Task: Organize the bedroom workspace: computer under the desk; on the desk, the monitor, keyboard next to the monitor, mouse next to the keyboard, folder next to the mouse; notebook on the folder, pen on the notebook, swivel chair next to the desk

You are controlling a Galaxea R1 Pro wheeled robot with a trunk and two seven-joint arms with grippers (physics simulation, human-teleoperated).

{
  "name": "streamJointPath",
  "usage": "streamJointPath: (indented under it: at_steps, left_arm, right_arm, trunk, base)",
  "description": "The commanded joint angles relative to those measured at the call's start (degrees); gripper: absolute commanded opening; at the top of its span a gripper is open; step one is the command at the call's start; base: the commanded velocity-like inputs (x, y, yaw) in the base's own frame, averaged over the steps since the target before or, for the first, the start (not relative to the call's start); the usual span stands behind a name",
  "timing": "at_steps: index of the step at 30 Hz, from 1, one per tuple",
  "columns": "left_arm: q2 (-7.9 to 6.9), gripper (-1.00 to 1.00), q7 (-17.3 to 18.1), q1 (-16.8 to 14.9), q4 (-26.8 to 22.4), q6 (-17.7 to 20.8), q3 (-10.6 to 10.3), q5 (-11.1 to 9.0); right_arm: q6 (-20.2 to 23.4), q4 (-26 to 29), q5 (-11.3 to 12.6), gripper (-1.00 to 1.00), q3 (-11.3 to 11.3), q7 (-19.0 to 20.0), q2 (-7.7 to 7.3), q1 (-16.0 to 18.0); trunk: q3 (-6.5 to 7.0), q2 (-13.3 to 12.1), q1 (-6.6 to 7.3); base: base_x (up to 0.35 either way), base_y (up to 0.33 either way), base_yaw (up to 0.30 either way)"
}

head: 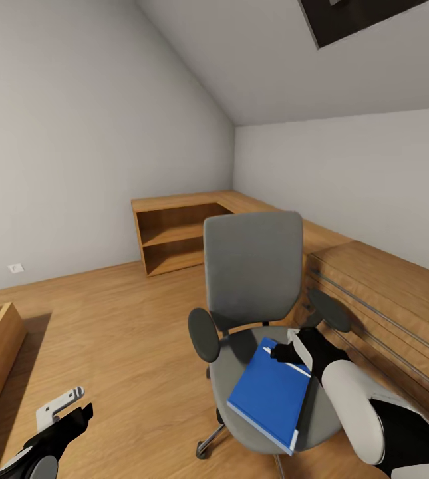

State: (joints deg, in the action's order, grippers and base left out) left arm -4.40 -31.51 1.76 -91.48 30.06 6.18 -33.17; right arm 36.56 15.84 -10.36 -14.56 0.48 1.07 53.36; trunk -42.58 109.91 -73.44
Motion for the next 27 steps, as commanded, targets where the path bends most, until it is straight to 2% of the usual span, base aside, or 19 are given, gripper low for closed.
streamJointPath:
  at_steps: [1,3,15,20,27]
  left_arm:
    - [-0.02,1.0,-0.46,0.0,-0.1,0.07,-0.04,-0.58]
    - [-0.01,1.0,-0.47,0.0,-0.1,0.05,-0.08,-0.58]
    - [0.01,1.0,-0.43,0.0,-0.1,0.01,-0.09,-0.58]
    - [0.01,1.0,-0.45,0.0,-0.1,0.0,-0.11,-0.58]
    - [0.01,1.0,-0.4,0.0,-0.1,0.07,-0.12,-0.58]
  right_arm:
    - [0.26,0.12,-0.57,1.0,-0.47,0.05,0.07,0.01]
    - [0.26,0.14,-0.6,1.0,-0.47,0.05,0.07,0.0]
    - [0.26,0.15,-0.63,1.0,-0.45,0.05,-0.01,-0.01]
    - [0.26,0.15,-0.63,1.0,-0.4,0.05,0.01,-0.01]
    - [0.26,0.15,-0.63,1.0,-0.38,0.05,0.02,0.0]
  trunk:
    - [-0.23,0.44,-0.22]
    - [-0.59,1.24,-0.66]
    - [-0.59,1.24,-0.66]
    - [-1.49,3.25,-1.76]
    - [-1.49,3.25,-1.76]
  base:
    - [0.0,0.0,0.0]
    - [0.0,0.0,0.0]
    - [0.0,0.0,0.0]
    - [0.0,0.0,0.0]
    - [0.0,0.0,0.0]
